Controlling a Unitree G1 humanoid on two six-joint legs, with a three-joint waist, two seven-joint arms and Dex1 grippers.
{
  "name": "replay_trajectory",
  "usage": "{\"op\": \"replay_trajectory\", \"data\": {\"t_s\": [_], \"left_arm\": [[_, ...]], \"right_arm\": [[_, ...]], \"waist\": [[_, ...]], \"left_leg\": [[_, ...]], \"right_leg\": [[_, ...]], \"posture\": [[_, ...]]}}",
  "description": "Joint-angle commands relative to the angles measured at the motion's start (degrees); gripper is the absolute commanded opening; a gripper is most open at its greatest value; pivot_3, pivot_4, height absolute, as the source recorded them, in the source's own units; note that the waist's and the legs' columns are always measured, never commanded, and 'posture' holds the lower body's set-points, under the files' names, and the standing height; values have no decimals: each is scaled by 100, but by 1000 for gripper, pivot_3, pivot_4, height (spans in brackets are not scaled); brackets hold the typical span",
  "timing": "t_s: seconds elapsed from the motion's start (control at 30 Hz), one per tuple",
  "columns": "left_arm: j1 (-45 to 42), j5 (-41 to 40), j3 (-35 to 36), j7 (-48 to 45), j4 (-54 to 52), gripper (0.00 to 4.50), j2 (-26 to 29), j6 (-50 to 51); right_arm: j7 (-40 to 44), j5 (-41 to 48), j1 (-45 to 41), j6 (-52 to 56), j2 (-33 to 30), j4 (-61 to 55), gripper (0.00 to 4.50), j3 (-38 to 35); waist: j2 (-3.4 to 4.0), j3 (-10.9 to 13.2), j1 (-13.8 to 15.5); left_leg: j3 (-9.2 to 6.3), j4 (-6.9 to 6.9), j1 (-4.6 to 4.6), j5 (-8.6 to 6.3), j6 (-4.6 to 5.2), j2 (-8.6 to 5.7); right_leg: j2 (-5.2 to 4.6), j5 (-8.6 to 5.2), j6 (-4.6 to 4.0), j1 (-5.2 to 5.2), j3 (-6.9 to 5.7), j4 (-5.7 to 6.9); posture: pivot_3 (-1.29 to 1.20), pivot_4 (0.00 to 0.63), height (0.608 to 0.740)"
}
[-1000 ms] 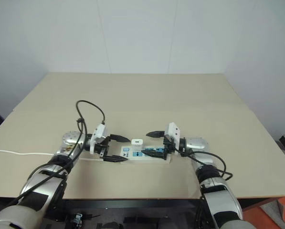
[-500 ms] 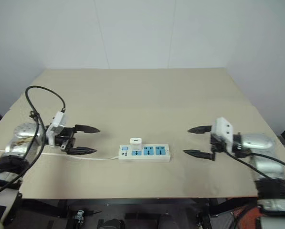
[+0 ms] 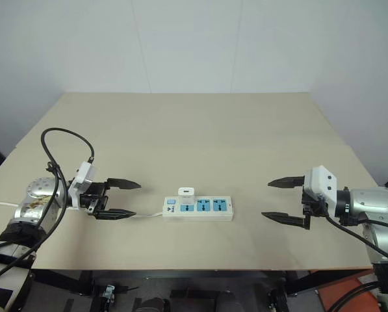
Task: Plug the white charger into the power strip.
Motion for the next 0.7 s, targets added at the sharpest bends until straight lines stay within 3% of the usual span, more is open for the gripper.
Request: {"op": "replay_trajectory", "data": {"t_s": [0.03, 0.7], "left_arm": [[-102, 10, 148, -19, -11, 4483, 52, 20], [-355, -114, 117, -19, 218, 4483, -11, -71]], "right_arm": [[-16, 182, 48, 23, -159, -211, 4500, -309], [-235, 78, 441, -343, -73, -354, 4500, -319]], "waist": [[0, 0, 18], [0, 1, 50]], "left_leg": [[0, 0, 0, 0, 0, 0], [2, 1, 1, 0, 0, 0]], "right_leg": [[0, 0, 0, 0, 0, 0], [0, 0, 0, 1, 1, -1]], "posture": [[0, 150, 740], [0, 150, 740]]}}
